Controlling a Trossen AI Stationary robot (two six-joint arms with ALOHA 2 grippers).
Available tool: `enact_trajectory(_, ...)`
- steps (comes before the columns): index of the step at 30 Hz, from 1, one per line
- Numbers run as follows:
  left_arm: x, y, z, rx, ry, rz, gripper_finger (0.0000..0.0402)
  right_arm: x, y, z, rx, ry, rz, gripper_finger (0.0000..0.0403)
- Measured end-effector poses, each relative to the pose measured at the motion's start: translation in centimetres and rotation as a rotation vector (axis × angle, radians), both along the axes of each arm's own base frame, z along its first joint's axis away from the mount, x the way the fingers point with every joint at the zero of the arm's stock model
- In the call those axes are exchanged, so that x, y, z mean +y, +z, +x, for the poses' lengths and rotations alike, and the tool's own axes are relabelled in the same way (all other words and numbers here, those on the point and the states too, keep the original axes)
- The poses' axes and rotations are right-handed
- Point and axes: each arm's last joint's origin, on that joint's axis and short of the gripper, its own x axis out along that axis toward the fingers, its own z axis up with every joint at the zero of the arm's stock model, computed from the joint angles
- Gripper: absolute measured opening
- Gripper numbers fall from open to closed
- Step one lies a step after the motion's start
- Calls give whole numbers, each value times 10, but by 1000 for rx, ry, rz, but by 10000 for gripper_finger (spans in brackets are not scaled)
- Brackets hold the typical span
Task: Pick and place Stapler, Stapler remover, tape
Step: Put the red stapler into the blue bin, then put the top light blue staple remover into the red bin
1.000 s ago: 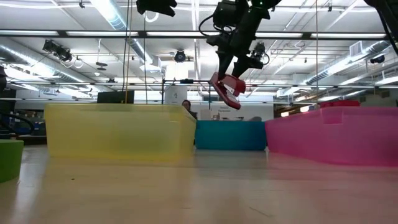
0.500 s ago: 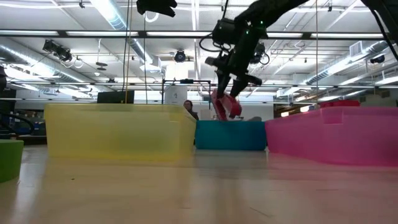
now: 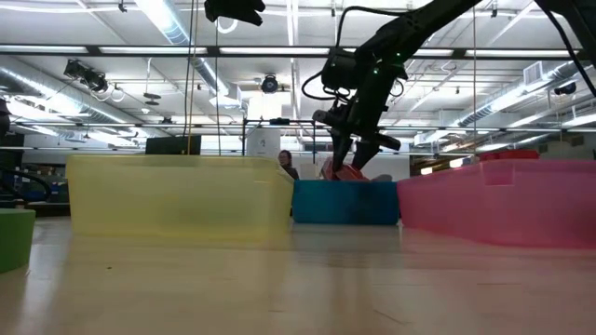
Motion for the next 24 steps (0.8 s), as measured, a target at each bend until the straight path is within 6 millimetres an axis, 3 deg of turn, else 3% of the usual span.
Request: enact_trajectory(24,0,0,0,1,-1,2,192,0,3,4,-49,38,-11,232)
